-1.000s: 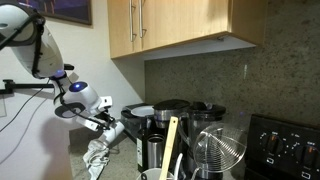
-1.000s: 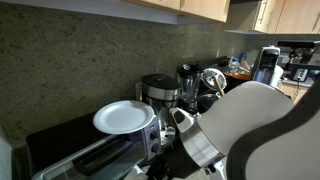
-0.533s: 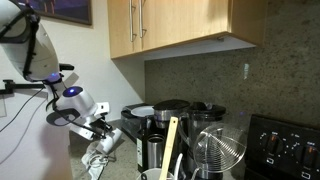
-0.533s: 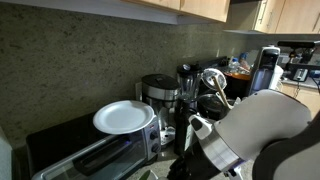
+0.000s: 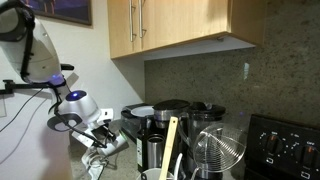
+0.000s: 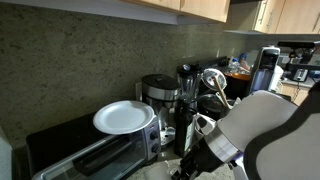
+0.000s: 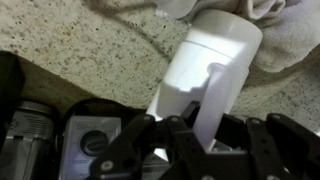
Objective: Move the mug to the left side of the counter
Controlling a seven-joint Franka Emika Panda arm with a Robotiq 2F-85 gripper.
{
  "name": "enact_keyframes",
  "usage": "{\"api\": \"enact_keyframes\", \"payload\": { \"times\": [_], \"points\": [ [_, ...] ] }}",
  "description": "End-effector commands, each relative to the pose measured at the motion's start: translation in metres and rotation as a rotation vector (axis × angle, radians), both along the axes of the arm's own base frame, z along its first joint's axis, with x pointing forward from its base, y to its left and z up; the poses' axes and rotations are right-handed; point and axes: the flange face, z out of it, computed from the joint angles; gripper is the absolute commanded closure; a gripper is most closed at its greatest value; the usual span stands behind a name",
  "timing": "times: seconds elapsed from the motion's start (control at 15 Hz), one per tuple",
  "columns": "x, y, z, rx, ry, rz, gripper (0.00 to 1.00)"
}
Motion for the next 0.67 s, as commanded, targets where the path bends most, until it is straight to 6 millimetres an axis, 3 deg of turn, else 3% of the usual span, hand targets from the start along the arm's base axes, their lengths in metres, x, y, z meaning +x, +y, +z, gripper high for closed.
{"api": "enact_keyframes", "payload": {
  "times": [0.0,0.33,0.6],
  "points": [
    [-0.002,-0.012,-0.006,-0.063,0.080,-0.020,0.98],
    [0.004,-0.027,-0.007,-0.146,0.242,-0.033,0.98],
    [0.008,-0.015,0.004,-0.218,0.308,-0.031,0.98]
  ]
}}
